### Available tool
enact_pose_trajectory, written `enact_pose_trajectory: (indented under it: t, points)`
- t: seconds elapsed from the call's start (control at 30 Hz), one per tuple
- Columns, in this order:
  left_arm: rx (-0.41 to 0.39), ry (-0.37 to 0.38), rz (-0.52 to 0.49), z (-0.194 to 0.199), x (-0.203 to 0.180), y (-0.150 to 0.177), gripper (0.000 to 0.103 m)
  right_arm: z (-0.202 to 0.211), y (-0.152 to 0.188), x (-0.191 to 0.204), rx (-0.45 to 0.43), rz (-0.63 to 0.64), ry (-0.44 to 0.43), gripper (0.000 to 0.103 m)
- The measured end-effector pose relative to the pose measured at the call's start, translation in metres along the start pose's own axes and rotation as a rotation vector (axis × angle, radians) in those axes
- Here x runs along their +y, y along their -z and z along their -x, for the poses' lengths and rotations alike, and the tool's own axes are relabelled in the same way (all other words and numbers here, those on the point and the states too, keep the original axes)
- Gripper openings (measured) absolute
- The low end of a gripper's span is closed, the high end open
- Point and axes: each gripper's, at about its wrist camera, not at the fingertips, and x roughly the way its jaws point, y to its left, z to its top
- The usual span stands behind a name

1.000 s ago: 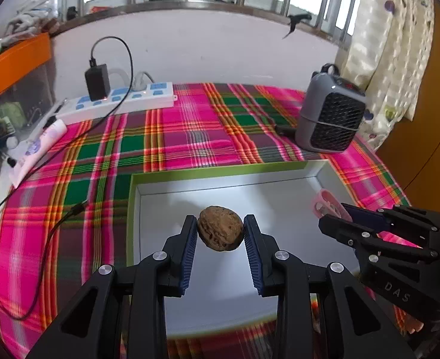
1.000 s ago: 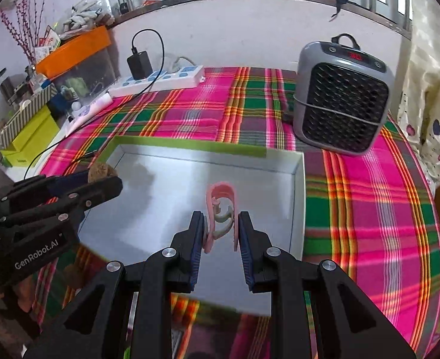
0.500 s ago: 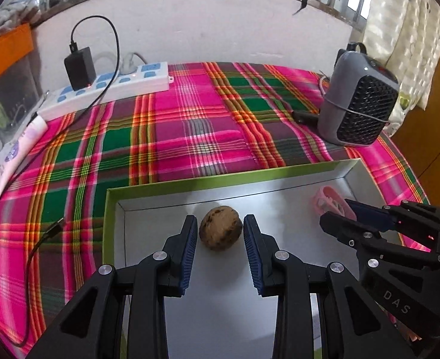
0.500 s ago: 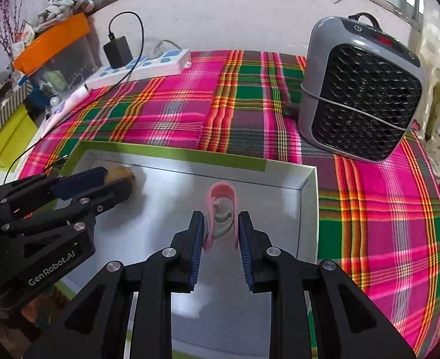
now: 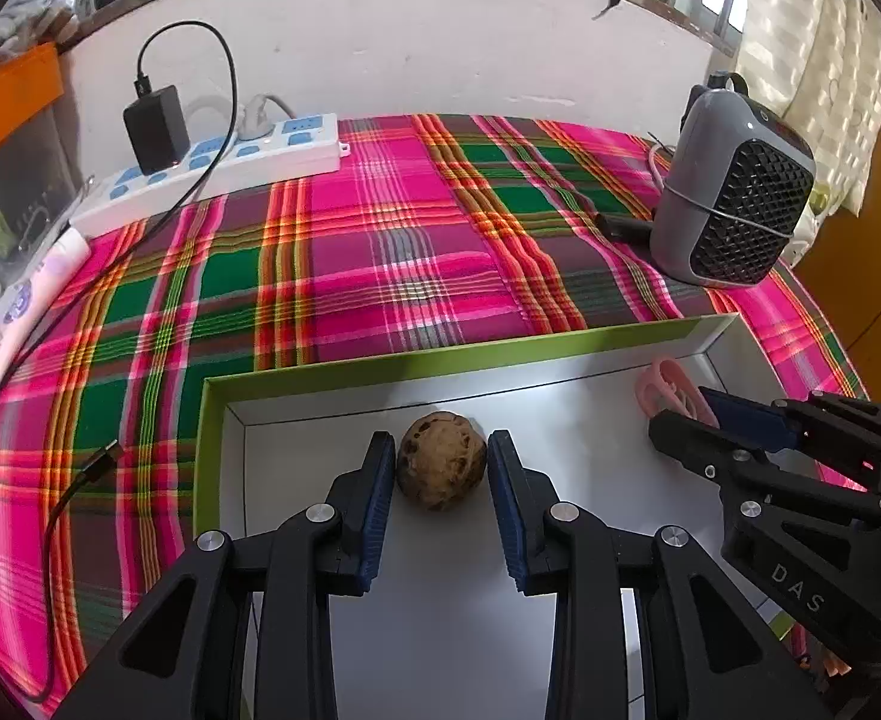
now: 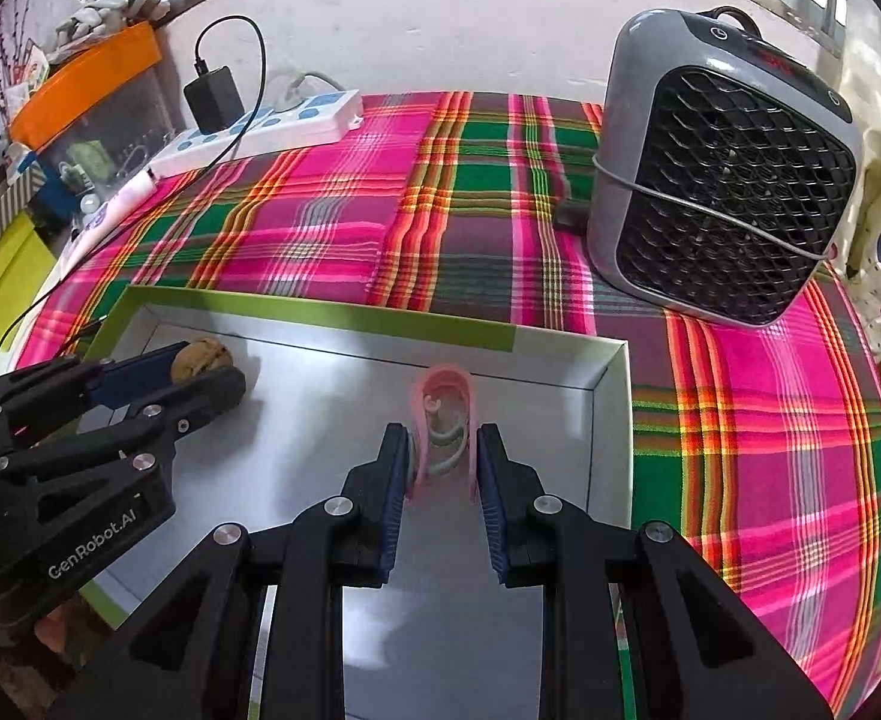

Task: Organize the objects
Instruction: 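Open the right tool to drop the pink clip in the box while the left tool releases the walnut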

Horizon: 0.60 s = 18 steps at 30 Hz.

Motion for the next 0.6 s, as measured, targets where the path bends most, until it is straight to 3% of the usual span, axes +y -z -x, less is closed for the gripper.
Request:
enact_pose_trajectory:
  t: [0.23,0.3,0.37,0.6]
  points:
    - [0.004,0.008,0.02,0.0,0.003,0.0,0.032,-0.002,0.0,0.001,-0.007,0.009,0.0,0.025]
    - [0.001,0.005,0.024,0.001,0.004,0.001,0.033,-0.001,0.001,0.001,-0.009,0.012,-0.006,0.03]
    - [-0.001,-0.003,0.025,0.002,0.004,0.002,0.035,-0.001,0.002,0.001,-0.01,0.013,-0.009,0.044]
    - [-0.017,-0.006,0.034,0.011,0.006,0.007,0.04,0.006,0.005,-0.001,-0.025,0.001,-0.002,0.047]
